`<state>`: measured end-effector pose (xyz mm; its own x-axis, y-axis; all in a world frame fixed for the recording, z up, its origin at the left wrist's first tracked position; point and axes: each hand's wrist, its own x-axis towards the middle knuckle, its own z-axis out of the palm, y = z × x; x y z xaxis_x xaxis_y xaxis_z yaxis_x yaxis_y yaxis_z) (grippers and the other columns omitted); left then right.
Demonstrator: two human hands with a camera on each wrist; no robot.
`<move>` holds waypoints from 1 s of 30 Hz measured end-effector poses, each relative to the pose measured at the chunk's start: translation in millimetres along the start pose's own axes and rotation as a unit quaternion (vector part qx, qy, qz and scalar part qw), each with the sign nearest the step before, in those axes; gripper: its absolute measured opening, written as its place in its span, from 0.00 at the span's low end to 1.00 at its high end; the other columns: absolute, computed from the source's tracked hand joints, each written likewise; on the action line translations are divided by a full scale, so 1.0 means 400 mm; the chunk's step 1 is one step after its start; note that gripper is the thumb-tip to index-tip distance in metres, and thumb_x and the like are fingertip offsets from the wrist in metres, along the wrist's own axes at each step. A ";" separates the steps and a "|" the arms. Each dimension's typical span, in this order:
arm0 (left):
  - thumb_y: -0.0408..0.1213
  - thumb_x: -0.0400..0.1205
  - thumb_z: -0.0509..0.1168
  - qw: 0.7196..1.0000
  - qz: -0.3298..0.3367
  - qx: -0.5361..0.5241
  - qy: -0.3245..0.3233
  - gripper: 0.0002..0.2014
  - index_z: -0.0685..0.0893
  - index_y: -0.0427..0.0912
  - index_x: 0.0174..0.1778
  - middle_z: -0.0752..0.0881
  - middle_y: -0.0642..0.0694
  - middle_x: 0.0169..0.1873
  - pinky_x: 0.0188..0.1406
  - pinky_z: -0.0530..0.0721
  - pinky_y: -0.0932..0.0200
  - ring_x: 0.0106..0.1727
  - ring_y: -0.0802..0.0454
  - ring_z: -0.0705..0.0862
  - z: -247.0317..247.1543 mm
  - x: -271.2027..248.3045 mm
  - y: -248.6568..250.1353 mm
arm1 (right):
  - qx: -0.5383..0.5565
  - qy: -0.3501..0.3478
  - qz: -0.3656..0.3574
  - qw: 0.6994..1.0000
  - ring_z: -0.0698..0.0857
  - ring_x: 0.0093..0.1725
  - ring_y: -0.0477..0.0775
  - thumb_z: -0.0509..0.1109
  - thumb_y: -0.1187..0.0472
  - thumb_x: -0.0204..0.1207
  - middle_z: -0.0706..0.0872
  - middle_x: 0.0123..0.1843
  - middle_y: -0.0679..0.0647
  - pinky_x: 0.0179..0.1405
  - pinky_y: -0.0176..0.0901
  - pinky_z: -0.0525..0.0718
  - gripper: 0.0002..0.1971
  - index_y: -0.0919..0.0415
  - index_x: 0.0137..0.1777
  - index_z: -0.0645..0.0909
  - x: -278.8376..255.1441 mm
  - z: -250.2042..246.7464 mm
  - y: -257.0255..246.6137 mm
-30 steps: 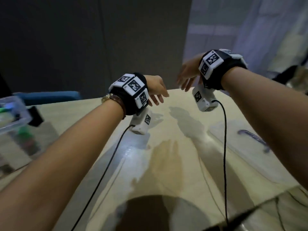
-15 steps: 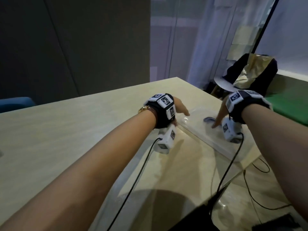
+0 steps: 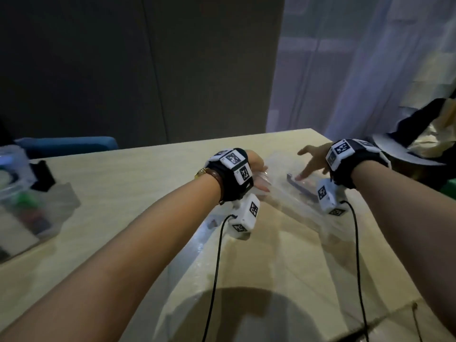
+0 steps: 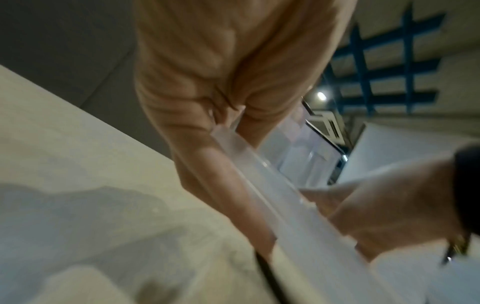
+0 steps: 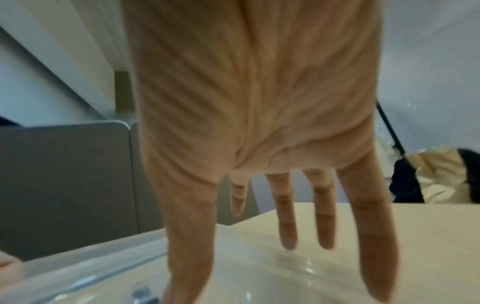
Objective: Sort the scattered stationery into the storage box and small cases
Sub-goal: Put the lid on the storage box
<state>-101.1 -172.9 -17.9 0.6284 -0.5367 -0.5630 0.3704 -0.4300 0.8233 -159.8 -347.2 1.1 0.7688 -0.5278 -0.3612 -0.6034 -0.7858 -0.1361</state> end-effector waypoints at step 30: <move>0.29 0.66 0.49 0.731 0.349 -0.472 0.347 0.25 0.74 0.22 0.57 0.80 0.26 0.61 0.56 0.79 0.32 0.64 0.29 0.80 -0.811 -0.745 -0.221 | 0.712 -0.212 -0.412 0.528 0.85 0.48 0.51 0.47 0.50 0.86 0.89 0.50 0.56 0.47 0.39 0.83 0.26 0.57 0.56 0.88 -0.275 0.076 -1.018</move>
<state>-99.1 260.5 100.4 0.9643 0.2525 -0.0798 -0.1054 0.6425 0.7590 -5.2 40.7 68.4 0.9602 0.1602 0.2288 0.1190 0.5065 -0.8540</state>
